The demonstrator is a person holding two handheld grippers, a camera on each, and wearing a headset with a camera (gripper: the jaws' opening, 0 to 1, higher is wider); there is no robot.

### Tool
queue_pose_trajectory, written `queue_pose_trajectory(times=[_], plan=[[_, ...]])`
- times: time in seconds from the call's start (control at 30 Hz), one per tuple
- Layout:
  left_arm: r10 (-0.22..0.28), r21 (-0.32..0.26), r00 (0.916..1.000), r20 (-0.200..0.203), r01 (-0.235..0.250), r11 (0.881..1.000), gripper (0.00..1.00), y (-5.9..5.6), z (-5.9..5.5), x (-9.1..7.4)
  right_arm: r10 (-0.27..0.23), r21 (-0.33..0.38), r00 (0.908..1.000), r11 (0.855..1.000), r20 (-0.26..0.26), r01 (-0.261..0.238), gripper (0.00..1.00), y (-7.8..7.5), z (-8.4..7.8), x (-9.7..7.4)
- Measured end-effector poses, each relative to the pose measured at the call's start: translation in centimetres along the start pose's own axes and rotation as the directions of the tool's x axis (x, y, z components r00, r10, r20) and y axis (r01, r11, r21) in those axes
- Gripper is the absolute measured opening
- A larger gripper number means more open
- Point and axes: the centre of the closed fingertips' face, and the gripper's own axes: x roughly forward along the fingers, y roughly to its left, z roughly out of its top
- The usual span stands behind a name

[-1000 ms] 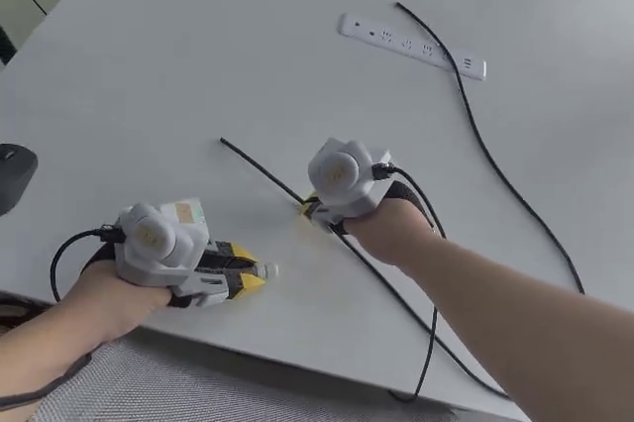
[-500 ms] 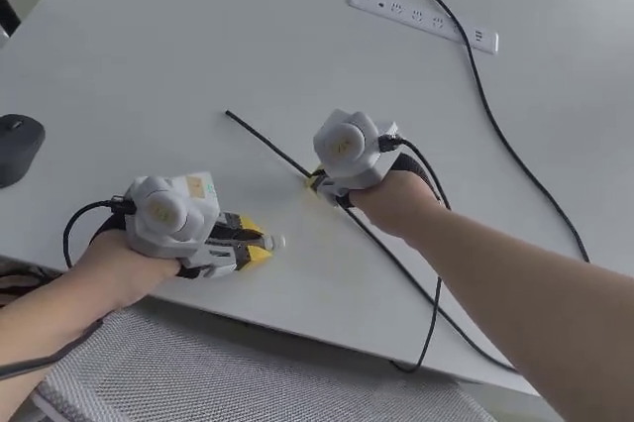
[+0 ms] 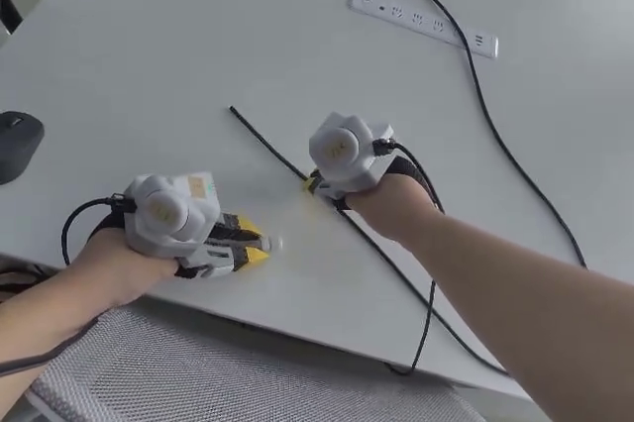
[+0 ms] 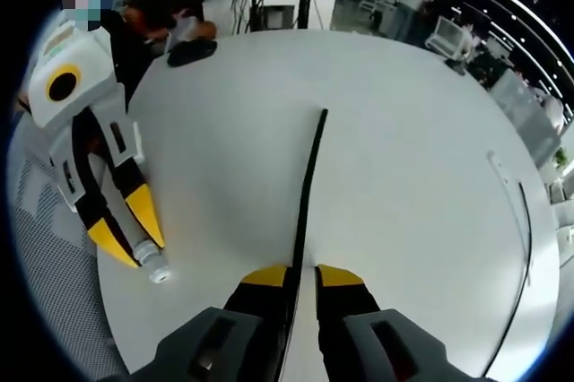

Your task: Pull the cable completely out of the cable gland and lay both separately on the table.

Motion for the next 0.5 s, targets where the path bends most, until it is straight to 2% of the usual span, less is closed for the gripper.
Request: queue_pose_trajectory(times=[0.1,0.23,0.3,0.37,0.4,0.43,0.5], plan=[[0.010,0.007,0.9999,0.000,-0.010,1.000,0.19,0.3,0.1,-0.1,-0.029,0.000,0.9996,1.000,0.005,0.029,0.13,-0.6,-0.1,-0.2],[0.015,-0.004,0.9998,0.010,-0.015,1.000,0.21,0.4,0.4,-0.3,-0.039,0.007,0.9987,0.999,0.032,0.039,0.16,-1.0,0.2,-1.1],[0.018,-0.005,0.9998,0.010,-0.018,1.000,0.22,0.3,0.6,-0.4,-0.048,0.011,0.9971,0.999,0.060,0.047,0.18,-1.1,0.7,-2.0],[0.016,-0.006,0.9998,0.010,-0.016,1.000,0.23,0.1,0.9,-0.6,-0.050,-0.017,0.9957,0.999,0.078,0.051,0.21,-1.1,0.9,-3.0],[0.014,-0.004,0.9999,0.007,-0.014,1.000,0.24,0.0,0.9,-0.7,-0.048,-0.005,0.9945,0.999,0.094,0.048,0.22,-1.2,1.2,-3.6],[0.014,-0.006,0.9999,0.006,-0.014,1.000,0.25,-0.1,1.2,-0.9,-0.045,0.039,0.9900,0.998,0.133,0.041,0.22,-1.2,1.8,-4.3],[0.019,-0.018,0.9997,0.015,-0.019,1.000,0.28,-0.1,1.6,-1.2,-0.051,0.083,0.9832,0.996,0.175,0.036,0.25,-1.3,2.4,-5.3]])
